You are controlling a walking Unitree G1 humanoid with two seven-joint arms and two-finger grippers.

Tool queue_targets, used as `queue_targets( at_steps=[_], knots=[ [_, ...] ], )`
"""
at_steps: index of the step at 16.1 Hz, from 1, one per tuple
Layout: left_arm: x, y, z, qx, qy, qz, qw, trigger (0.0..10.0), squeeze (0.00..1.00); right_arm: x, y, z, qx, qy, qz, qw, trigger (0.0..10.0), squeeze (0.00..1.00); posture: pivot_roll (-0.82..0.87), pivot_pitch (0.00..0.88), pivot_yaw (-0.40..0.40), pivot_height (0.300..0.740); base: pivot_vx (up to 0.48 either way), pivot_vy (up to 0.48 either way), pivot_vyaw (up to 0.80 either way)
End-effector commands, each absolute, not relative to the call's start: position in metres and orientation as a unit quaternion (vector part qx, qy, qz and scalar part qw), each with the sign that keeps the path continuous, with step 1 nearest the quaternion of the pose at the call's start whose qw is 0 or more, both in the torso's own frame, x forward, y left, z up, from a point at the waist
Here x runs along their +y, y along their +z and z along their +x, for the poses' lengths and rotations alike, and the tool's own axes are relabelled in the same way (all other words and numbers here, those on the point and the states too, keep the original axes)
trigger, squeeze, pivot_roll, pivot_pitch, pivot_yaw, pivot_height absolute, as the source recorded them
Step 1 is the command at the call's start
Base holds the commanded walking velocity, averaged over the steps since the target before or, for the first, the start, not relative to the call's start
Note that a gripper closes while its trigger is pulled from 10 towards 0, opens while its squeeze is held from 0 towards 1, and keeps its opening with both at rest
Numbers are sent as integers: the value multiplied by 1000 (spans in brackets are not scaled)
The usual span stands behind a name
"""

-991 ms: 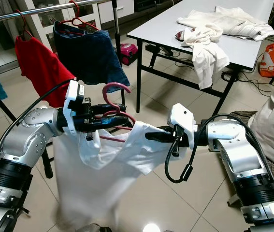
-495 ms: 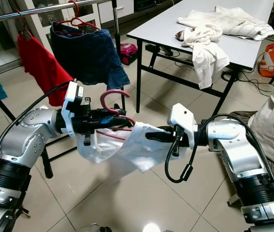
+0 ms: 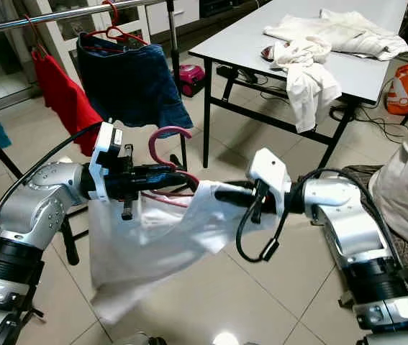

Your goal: Hang hanger

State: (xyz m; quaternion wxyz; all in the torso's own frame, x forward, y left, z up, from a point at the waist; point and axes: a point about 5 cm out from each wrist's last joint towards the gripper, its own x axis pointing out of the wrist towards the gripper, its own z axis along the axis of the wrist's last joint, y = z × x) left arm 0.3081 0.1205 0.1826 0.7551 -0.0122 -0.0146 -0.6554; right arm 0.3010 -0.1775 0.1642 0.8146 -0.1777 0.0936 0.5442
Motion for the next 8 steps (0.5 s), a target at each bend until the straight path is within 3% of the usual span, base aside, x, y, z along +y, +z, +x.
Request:
queue_targets(
  at_steps=[1, 4, 8],
  knots=[
    [118, 183, 304, -14, -667, -10, 745, 0, 0, -177, 181, 310, 54, 519, -170, 836, 10000, 1000, -115, 0, 85, 740, 0, 0, 0],
    [119, 181, 304, -11, -666, -9, 746, 0, 0, -177, 186, 312, 41, 505, -155, 848, 10000, 1000, -115, 0, 83, 740, 0, 0, 0],
    [119, 181, 304, -8, -667, -9, 745, 0, 0, -181, 177, 298, 85, 545, -167, 817, 10000, 1000, -119, 0, 87, 740, 0, 0, 0]
  ],
)
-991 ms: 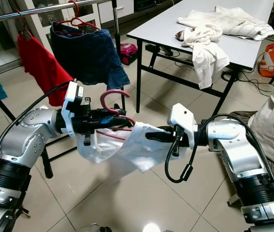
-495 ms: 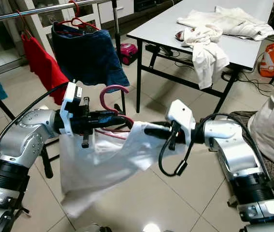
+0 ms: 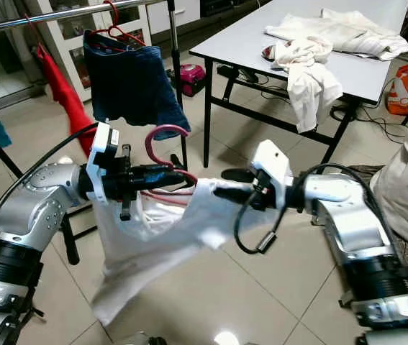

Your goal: Hang hanger

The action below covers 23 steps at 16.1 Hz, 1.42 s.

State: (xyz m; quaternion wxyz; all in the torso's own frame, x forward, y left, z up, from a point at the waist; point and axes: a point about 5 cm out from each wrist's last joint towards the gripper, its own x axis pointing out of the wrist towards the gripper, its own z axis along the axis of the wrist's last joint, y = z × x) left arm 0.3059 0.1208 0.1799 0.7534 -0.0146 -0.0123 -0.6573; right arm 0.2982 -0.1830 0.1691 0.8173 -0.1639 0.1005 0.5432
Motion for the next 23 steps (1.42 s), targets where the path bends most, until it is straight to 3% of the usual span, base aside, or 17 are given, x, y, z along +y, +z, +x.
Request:
queue_targets(
  at_steps=[1, 5, 11, 14, 16, 17, 18, 20, 21, 23],
  knots=[
    [119, 180, 304, -7, -668, -8, 744, 0, 0, -184, 173, 293, 103, 559, -180, 803, 10000, 1000, -121, 0, 88, 740, 0, 0, 0],
    [120, 180, 305, -4, -668, -2, 744, 0, 0, -196, 180, 280, 143, 588, -238, 759, 10000, 1000, -128, 0, 91, 740, 0, 0, 0],
    [119, 176, 305, -2, -663, 7, 749, 0, 0, -196, 213, 277, 114, 597, -230, 760, 10000, 1000, -127, 0, 84, 740, 0, 0, 0],
    [128, 160, 311, 26, -628, 32, 777, 0, 0, -207, 221, 269, 108, 578, -230, 775, 10000, 1000, -131, 0, 83, 740, 0, 0, 0],
    [132, 157, 314, 27, -597, 43, 800, 0, 0, -212, 228, 277, 73, 515, -235, 821, 10000, 992, -139, 0, 89, 740, 0, 0, 0],
    [137, 158, 318, 22, -565, 38, 824, 0, 0, -215, 231, 286, 44, 452, -223, 862, 10000, 0, -138, 0, 91, 740, 0, 0, 0],
    [139, 157, 321, 19, -544, 36, 838, 0, 0, -215, 230, 289, 32, 429, -218, 876, 10000, 0, -139, 0, 97, 740, 0, 0, 0],
    [148, 161, 330, -5, -448, 18, 894, 0, 0, -212, 214, 303, -7, 305, -174, 936, 10000, 0, -137, 0, 100, 740, 0, 0, 0],
    [151, 161, 331, -9, -407, 6, 914, 0, 0, -208, 203, 305, -11, 267, -146, 952, 10000, 0, -125, 0, 96, 740, 0, 0, 0],
    [150, 161, 327, -23, -378, -24, 925, 0, 0, -197, 185, 306, -16, 213, -94, 972, 10000, 0, -113, 0, 94, 740, 0, 0, 0]
  ],
)
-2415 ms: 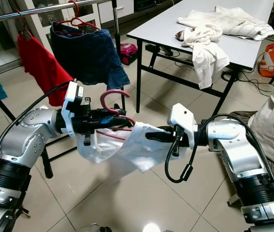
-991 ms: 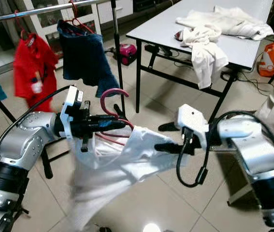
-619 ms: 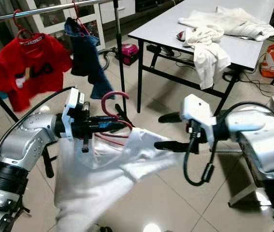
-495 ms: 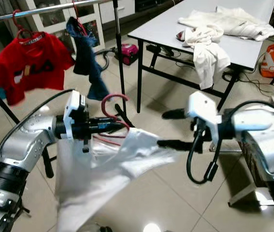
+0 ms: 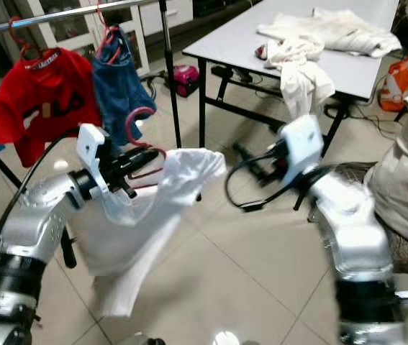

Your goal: Hang hanger

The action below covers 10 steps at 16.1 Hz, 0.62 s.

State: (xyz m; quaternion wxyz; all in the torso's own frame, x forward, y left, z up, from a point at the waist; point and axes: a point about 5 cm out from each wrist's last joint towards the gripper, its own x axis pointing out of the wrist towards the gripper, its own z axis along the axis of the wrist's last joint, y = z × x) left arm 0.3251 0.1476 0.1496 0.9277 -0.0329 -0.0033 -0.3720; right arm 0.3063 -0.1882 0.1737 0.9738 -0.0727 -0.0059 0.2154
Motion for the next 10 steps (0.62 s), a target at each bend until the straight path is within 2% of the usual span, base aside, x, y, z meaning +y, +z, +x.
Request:
queue_targets(
  at_steps=[1, 3, 5, 10],
  knots=[
    [147, 162, 326, -36, -338, -50, 939, 0, 0, -191, 165, 308, -8, 155, -63, 986, 10000, 0, -100, 0, 88, 740, 0, 0, 0],
    [150, 158, 327, -43, -238, -78, 967, 0, 0, -177, 133, 304, 11, 87, -41, 995, 10000, 0, -88, 0, 85, 740, 0, 0, 0],
    [146, 150, 322, -36, -192, -88, 977, 0, 0, -166, 125, 303, 9, 77, -29, 997, 10000, 0, -85, 0, 83, 740, 0, 0, 0],
    [149, 130, 312, -1, -81, -67, 994, 0, 0, -166, 117, 312, 15, 43, -20, 999, 10000, 0, -67, 0, 89, 740, 0, 0, 0]
  ],
)
